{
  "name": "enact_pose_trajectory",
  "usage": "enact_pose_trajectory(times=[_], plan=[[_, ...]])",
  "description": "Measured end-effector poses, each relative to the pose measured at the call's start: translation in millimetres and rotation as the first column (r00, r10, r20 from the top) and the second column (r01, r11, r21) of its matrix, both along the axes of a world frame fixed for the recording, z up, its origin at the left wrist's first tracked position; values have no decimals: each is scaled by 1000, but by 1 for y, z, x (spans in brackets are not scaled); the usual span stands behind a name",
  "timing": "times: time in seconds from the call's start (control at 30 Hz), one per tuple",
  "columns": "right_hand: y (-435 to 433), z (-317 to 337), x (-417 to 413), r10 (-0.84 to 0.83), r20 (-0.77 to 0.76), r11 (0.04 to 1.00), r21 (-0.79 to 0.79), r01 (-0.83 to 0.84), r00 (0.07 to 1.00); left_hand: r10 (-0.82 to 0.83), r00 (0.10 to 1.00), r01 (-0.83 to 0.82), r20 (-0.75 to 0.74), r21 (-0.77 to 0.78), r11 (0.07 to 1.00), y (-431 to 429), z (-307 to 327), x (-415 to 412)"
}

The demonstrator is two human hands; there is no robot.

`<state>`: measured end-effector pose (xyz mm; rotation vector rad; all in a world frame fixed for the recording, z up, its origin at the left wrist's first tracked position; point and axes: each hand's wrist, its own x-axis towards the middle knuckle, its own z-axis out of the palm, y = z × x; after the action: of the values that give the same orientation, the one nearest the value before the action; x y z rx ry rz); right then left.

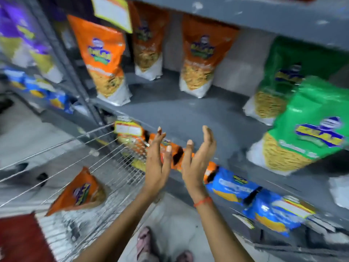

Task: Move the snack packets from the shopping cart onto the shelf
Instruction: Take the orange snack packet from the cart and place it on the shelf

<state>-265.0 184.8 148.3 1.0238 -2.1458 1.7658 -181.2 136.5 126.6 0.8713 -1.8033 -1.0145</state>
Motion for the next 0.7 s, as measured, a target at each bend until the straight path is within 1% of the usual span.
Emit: enact_pose_trajectory(times=[0.07,0.13,0.17,0.2,0.23,0.27,0.3,0.33,0.4,0.43,0.47,0.5,0.57,0.6,0.63,0.7], plan=[[-37,-14,33,124,31,991,48,-125,992,130,989,-134,70,45,990,-23,-20,37],[-72,-35,68,254,54,959,113,-258,966,224,950,-254,217,121,960,-45,-48,80],[-89,-49,86,329,86,927,160,-339,940,246,919,-311,307,183,933,-54,-66,104],[-105,-63,104,404,136,880,211,-425,904,246,886,-362,394,255,897,-63,-84,129],[-120,-79,120,476,198,814,269,-514,857,222,859,-399,461,332,855,-69,-104,154],[-131,-93,130,531,278,730,329,-599,801,175,850,-409,497,412,814,-73,-120,174],[-145,-110,142,573,365,619,394,-679,734,125,856,-406,502,502,763,-77,-139,195],[-157,-126,152,591,441,498,460,-735,676,63,877,-372,476,590,717,-80,-155,213],[-176,-158,171,590,553,272,549,-790,588,-59,898,-297,435,702,647,-88,-184,244],[-181,-172,177,581,596,184,568,-802,555,-106,898,-281,427,742,609,-90,-196,255],[-186,-187,184,573,621,108,590,-800,536,-114,897,-293,428,766,572,-94,-209,266],[-191,-203,189,569,633,39,617,-786,525,-75,902,-325,426,782,531,-98,-222,275],[-198,-234,197,572,637,-45,653,-756,516,61,903,-405,425,799,445,-102,-246,288],[-201,-241,196,575,622,-70,685,-725,532,121,908,-412,401,807,422,-103,-252,289],[-205,-246,198,560,632,-76,683,-727,535,167,908,-419,385,805,420,-106,-260,292],[-213,-261,200,589,616,-123,708,-696,523,226,914,-402,337,831,385,-110,-272,293]])
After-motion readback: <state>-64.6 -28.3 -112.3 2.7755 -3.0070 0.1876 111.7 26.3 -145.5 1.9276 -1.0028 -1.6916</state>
